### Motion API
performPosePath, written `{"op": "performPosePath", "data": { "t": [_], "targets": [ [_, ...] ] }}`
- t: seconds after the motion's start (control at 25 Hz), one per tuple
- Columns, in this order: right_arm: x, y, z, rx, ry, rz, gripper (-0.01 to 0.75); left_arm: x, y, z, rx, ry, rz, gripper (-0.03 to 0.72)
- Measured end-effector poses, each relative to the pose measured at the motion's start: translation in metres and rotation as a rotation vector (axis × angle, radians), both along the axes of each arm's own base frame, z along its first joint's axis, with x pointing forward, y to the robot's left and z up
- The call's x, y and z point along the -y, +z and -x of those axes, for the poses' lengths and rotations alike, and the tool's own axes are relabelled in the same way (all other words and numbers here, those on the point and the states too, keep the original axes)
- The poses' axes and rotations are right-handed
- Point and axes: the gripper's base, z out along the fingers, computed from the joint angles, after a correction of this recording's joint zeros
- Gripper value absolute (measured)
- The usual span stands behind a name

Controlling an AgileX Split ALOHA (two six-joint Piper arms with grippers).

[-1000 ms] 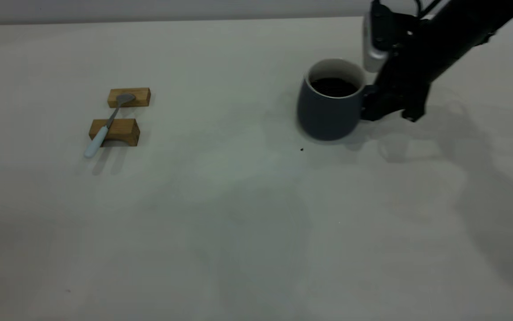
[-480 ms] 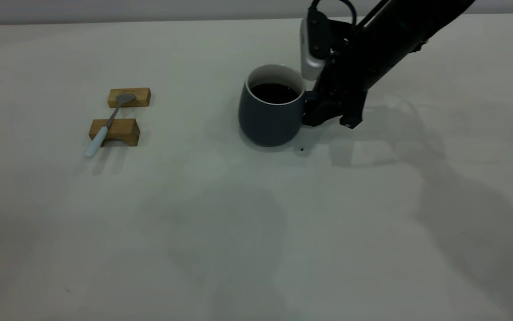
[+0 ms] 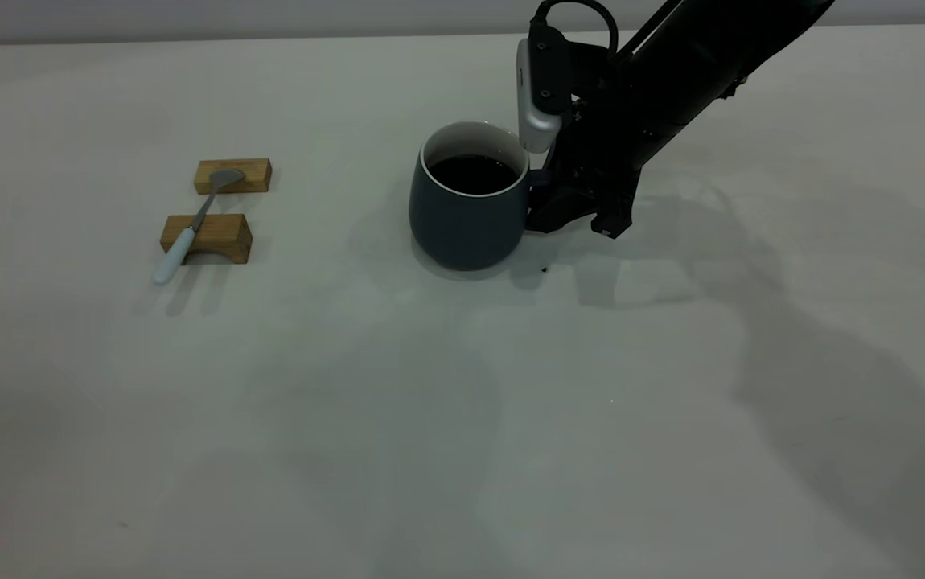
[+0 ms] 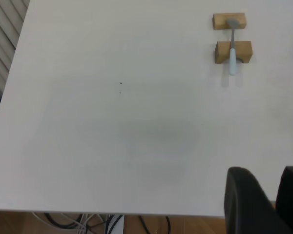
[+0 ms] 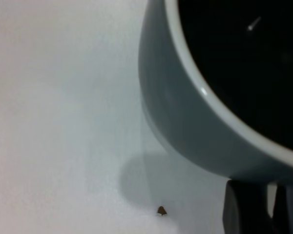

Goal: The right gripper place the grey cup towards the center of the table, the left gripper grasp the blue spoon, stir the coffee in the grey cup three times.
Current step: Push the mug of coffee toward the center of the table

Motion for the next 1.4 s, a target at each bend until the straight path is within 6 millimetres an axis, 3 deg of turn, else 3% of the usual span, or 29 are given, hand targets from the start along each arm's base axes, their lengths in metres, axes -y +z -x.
{"op": "performPosePath", "data": {
  "t": [0.72,1.28,1.4],
  "targets": [
    [-0.0018,-0.0014,-0.0002,-0.014,-0.035,-0.026,0.165,0.0000,0.0001,-0.0001,0.001,0.003,0.004,0.237],
    [-0.0042,0.0009,-0.0015,-0.017,-0.045,-0.047,0.252,0.0000,0.0001,-0.0001,0.001,0.003,0.004,0.237],
    [-0.0050,0.0014,-0.0013,-0.019,-0.047,-0.048,0.302,0.0000,0.0001,-0.0001,0.001,0.000,0.000,0.237]
  ]
}}
